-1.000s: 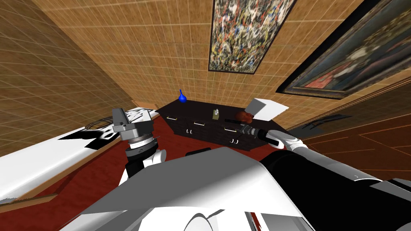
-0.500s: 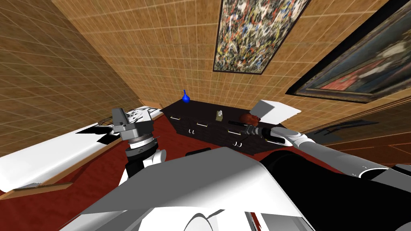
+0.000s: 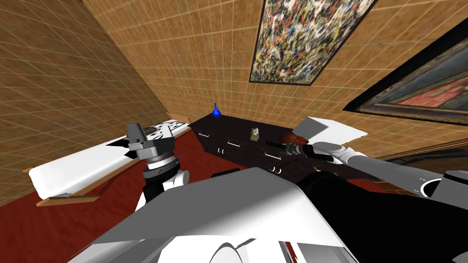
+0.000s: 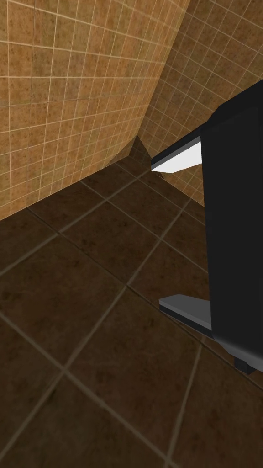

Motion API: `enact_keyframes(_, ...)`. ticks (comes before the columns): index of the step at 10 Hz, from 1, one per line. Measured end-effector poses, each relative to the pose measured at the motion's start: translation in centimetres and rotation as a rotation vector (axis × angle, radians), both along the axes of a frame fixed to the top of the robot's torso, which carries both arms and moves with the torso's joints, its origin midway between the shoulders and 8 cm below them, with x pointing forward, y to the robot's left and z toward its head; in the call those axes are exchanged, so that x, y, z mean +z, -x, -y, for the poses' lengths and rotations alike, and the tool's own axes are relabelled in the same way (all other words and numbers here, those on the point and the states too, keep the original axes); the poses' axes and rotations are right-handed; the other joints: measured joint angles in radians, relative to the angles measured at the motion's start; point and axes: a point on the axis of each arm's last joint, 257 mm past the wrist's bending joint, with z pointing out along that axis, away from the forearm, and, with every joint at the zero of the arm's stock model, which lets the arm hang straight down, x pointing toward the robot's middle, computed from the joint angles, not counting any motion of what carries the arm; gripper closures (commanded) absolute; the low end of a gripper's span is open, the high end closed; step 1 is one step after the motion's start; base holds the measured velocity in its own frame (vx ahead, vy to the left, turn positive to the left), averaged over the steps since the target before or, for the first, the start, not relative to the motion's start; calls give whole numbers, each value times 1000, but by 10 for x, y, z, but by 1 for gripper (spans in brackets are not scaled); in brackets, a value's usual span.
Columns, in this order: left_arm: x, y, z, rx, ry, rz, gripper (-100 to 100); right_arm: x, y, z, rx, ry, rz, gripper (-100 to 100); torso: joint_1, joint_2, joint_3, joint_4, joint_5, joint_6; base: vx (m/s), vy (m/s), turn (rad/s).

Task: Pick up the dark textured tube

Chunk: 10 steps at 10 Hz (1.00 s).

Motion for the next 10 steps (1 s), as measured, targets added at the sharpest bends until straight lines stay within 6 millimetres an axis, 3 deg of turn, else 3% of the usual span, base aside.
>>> enact_keyframes(3, 0, 0, 0, 0, 0, 0, 0, -1, 31, 29, 46, 99, -135, -100, -1, 1, 0, 0, 0, 0, 75, 14, 101)
enact_keyframes(6, 0, 0, 0, 0, 0, 0, 0, -3, 44, 41, 65, 136, -199, -100, -1, 4, 2, 1, 0, 1, 51, 9, 81)
enact_keyframes(10, 0, 0, 0, 0, 0, 0, 0, -7, 88, 60, 100, 189, -343, -100, -1, 3, 2, 1, -1, 1, 56, 2, 73)
